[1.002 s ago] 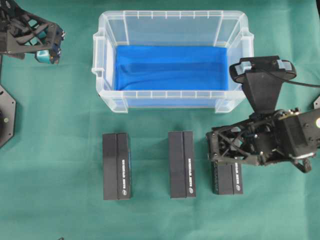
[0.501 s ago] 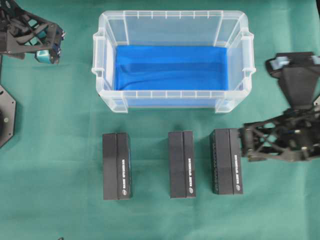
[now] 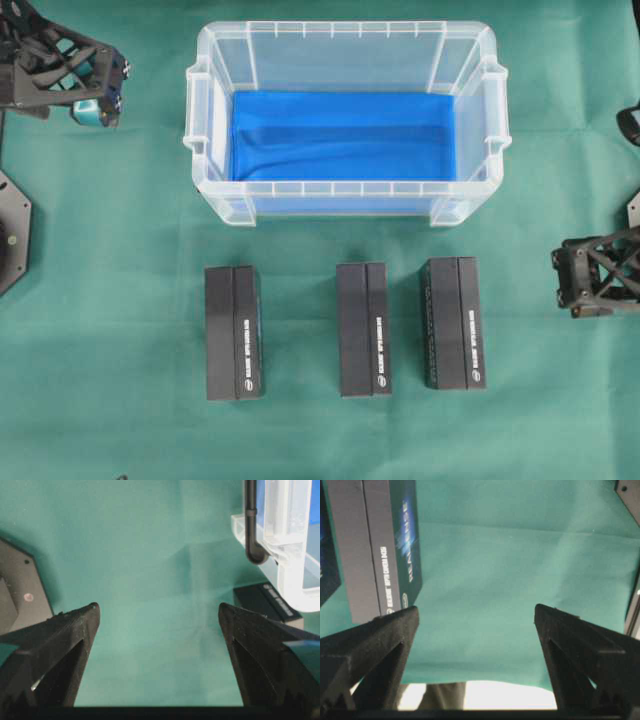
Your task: Take out the box from the case.
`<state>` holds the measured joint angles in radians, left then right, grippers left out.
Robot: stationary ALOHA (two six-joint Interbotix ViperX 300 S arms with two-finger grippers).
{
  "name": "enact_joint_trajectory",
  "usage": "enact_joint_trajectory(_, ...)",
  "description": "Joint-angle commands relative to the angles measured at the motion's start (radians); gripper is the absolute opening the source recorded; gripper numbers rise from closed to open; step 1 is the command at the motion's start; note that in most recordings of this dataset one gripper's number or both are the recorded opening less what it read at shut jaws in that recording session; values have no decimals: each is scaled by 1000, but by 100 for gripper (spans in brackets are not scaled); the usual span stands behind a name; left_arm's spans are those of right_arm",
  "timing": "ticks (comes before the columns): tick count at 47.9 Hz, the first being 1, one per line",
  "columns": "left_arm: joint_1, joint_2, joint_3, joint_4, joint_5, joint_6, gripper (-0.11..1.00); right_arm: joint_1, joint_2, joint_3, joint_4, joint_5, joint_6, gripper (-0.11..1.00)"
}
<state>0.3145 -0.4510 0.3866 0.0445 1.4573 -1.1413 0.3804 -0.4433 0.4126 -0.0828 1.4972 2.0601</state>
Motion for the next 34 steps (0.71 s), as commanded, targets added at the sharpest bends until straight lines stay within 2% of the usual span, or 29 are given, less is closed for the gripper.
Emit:
enact_joint_trajectory(1,-2,-6,-25,3,-5,-2,96,-2,-6,-8,-5,2,2,91)
enact_joint_trajectory(10,-2,-8,-25,5,-23,-2,96,-32,-11,-2,-12,5,-20,91)
enact_joint_trajectory(18,-2,-11,-21,5,-25,-3,96,-104,-35,15,-43,5,-74,91)
enact_joint_trajectory(22,-2,-11,-20,5,-23,-3,96,-164,-51,31,-51,0,-132,91)
enact_joint_trajectory(34,-2,-11,-21,5,-21,-5,96,-396,-107,83,-51,-31,-368,91)
